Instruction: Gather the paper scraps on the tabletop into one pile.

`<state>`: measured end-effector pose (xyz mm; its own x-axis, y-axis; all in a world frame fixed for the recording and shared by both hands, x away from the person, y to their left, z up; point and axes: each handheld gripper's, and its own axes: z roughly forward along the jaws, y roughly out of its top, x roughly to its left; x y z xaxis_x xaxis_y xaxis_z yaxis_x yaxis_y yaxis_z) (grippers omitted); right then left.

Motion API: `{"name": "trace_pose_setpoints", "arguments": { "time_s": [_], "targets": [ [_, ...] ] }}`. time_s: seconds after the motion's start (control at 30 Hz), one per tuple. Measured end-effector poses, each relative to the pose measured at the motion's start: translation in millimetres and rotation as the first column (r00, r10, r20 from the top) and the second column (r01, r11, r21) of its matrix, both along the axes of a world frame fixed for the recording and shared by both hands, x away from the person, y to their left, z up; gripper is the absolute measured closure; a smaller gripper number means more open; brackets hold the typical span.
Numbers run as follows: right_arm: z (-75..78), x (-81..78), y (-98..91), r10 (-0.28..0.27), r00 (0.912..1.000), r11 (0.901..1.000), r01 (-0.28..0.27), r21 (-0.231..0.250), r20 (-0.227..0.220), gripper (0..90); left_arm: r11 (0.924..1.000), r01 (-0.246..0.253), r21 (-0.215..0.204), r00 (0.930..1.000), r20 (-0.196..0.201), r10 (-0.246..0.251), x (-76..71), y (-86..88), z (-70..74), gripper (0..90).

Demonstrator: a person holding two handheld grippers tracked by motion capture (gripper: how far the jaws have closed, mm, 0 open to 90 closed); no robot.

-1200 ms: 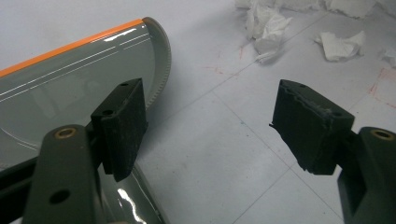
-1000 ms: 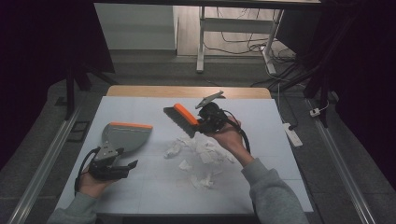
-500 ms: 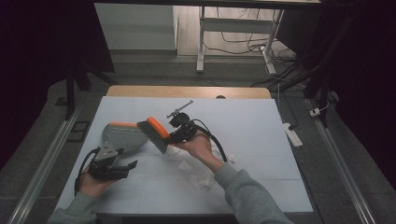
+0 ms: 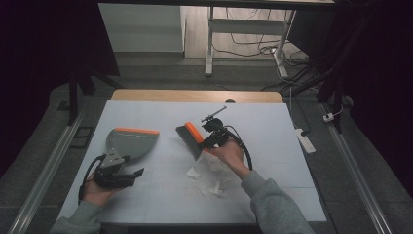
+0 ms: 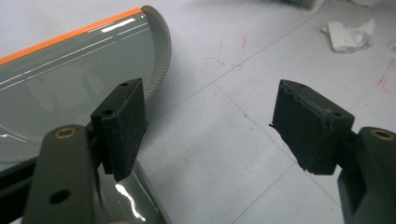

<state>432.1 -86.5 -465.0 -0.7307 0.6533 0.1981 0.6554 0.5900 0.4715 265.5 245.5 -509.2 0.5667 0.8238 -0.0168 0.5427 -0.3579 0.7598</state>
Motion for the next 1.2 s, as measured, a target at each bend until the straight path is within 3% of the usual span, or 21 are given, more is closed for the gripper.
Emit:
{"name": "trace_pose_setpoints", "arguments": {
  "time_s": [0.13, 0.27, 0.4, 0.53, 0.7, 0.83, 1.0, 1.07, 1.13, 1.2],
  "targets": [
    [22.9, -11.4, -6.1, 0.028, 0.9973, 0.9986, -0.031, 0.043, 0.068, 70.8, 1.0, 0.002, 0.005, 1.0, -0.002, -0.002, 0.1, -0.3, -0.2, 27.0],
    [45.7, -23.2, -5.6, 0.068, 0.9874, 0.9939, -0.08, 0.076, 0.143, 70.8, 1.0, -0.001, 0.002, 1.0, 0.002, 0.001, -0.8, 0.6, 0.3, 26.9],
    [59.2, -30.5, -8.7, 0.084, 0.9807, 0.9906, -0.102, 0.092, 0.177, 70.8, 1.0, -0.003, 0.001, 1.0, 0.002, 0.003, -0.6, 0.7, 0.1, 26.9],
    [60.6, -39.6, -12.1, 0.118, 0.9786, 0.987, -0.135, 0.088, 0.168, 70.8, 1.0, -0.005, 0.001, 1.0, 0.003, 0.005, -0.5, 0.8, 0.2, 26.9],
    [47.8, -57.3, -8.6, 0.197, 0.9734, 0.9791, -0.202, 0.026, 0.117, 70.8, 1.0, -0.005, 0.001, 1.0, 0.005, 0.005, -0.6, 1.3, 0.3, 26.9],
    [41.5, -73.0, -3.3, 0.268, 0.9583, 0.9631, -0.269, -0.001, 0.099, 70.8, 1.0, -0.008, 0.0, 1.0, 0.0, 0.008, 0.2, 1.8, -0.1, 26.9],
    [38.0, -92.9, -0.7, 0.388, 0.9172, 0.9208, -0.382, -0.077, 0.089, 70.8, 1.0, -0.01, -0.001, 0.9999, 0.003, 0.01, -0.7, 2.0, 0.3, 26.9],
    [38.0, -100.3, -2.9, 0.416, 0.9058, 0.9075, -0.409, -0.097, 0.078, 70.8, 1.0, -0.009, 0.001, 1.0, 0.001, 0.009, -0.4, 1.6, 0.2, 26.9],
    [37.3, -106.2, -5.6, 0.43, 0.9004, 0.8988, -0.42, -0.124, 0.065, 70.8, 1.0, -0.007, 0.004, 1.0, 0.0, 0.007, 0.0, 1.1, 0.0, 26.9],
    [35.5, -110.3, -8.3, 0.431, 0.9011, 0.8953, -0.421, -0.144, 0.045, 70.8, 1.0, -0.005, 0.005, 1.0, 0.0, 0.005, 0.1, 0.8, 0.0, 26.9]
  ]
}}
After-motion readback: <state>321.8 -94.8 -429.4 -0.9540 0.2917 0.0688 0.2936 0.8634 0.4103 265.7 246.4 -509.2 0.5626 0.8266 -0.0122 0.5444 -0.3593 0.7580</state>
